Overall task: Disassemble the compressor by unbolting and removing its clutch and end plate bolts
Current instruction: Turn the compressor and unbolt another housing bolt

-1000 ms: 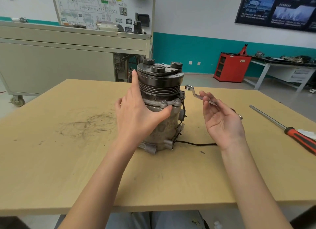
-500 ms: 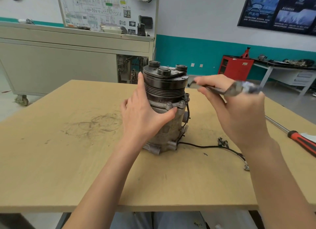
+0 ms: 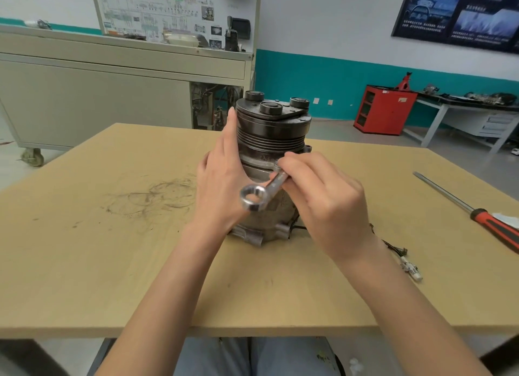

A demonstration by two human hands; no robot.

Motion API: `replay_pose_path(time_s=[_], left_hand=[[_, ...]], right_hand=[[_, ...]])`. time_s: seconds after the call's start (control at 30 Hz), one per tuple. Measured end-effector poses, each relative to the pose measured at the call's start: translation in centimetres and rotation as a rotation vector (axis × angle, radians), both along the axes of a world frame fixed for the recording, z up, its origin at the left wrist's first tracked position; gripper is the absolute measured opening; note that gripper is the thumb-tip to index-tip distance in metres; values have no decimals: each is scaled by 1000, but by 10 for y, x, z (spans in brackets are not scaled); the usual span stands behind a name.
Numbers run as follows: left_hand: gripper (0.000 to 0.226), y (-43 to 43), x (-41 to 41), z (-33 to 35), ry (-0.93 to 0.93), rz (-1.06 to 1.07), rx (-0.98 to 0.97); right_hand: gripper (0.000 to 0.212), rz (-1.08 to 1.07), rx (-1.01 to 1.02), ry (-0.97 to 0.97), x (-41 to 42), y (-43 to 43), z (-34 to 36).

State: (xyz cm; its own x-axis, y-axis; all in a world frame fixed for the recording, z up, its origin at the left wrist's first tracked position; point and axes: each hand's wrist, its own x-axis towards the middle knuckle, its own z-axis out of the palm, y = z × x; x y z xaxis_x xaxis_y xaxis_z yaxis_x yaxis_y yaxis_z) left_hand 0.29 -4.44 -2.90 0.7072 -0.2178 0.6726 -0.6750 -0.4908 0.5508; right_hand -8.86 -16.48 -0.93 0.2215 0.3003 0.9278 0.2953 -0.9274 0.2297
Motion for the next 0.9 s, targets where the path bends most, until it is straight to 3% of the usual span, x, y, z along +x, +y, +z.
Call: replay_pose_path(time_s=[0.23, 0.3, 0.43, 0.6, 0.73, 0.8, 0.9], left_hand=[[122, -3, 1, -1, 12, 43, 9], [121, -4, 0, -2, -13, 84, 9], [116, -6, -2, -4, -42, 105, 3], [116, -6, -1, -3, -45, 103, -2], [115, -6, -3, -3, -42, 104, -10], [115, -7, -3, -3, -39, 101, -11], [115, -7, -3, -2, -40, 101, -14]], right_hand=[[13, 56, 113, -99, 6, -8, -17], [18, 272, 370, -11, 6, -20, -23], [22, 901, 1139, 263, 14, -49, -20], [29, 1299, 1624, 665, 48, -75, -2], [31, 1315, 1641, 772, 54, -82, 8], [31, 1208, 1525, 676, 45, -87, 20], [28, 851, 1259, 444, 26, -80, 37]])
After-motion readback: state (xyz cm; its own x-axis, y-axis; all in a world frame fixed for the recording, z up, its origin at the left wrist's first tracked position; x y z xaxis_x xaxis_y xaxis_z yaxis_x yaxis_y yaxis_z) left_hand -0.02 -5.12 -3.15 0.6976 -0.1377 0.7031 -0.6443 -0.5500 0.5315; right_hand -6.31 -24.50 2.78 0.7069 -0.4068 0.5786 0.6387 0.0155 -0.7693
